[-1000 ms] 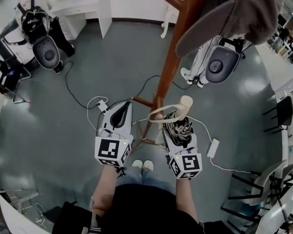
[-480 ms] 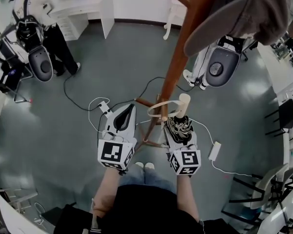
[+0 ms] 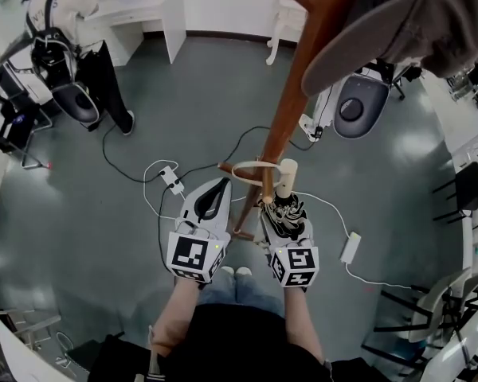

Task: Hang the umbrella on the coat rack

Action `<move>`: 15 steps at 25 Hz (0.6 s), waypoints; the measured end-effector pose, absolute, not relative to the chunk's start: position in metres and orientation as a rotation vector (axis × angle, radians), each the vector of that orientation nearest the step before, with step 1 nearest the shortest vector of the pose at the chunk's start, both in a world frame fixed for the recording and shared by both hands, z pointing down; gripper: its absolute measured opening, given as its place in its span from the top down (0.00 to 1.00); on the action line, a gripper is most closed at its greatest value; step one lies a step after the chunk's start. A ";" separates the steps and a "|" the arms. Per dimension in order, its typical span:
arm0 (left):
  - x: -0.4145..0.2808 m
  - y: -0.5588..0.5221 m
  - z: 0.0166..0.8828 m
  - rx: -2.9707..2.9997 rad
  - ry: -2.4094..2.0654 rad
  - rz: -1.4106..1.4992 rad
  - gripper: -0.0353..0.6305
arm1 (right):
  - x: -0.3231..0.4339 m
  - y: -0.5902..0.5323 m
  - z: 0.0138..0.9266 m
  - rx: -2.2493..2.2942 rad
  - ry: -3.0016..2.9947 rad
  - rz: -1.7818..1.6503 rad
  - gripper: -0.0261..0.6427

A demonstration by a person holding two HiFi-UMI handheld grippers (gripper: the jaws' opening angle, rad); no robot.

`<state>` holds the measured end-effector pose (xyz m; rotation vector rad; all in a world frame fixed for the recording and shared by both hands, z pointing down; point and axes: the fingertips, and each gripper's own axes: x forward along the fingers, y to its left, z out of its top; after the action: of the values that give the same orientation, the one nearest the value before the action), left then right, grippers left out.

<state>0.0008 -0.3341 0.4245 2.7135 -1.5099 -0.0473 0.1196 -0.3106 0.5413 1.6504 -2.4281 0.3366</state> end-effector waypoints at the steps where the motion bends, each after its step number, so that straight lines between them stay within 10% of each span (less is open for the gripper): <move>1: 0.003 -0.334 0.425 2.717 -1.502 -0.045 0.94 | 0.120 -0.309 0.546 1.646 -2.423 0.343 0.53; 15: 0.023 -0.315 0.457 2.730 -1.458 0.002 0.94 | 0.123 -0.299 0.582 1.657 -2.465 0.410 0.52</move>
<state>0.0226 -0.3153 0.4570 2.7300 -1.4578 0.0016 0.1232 -0.2988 0.5816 1.6570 -2.4653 0.4100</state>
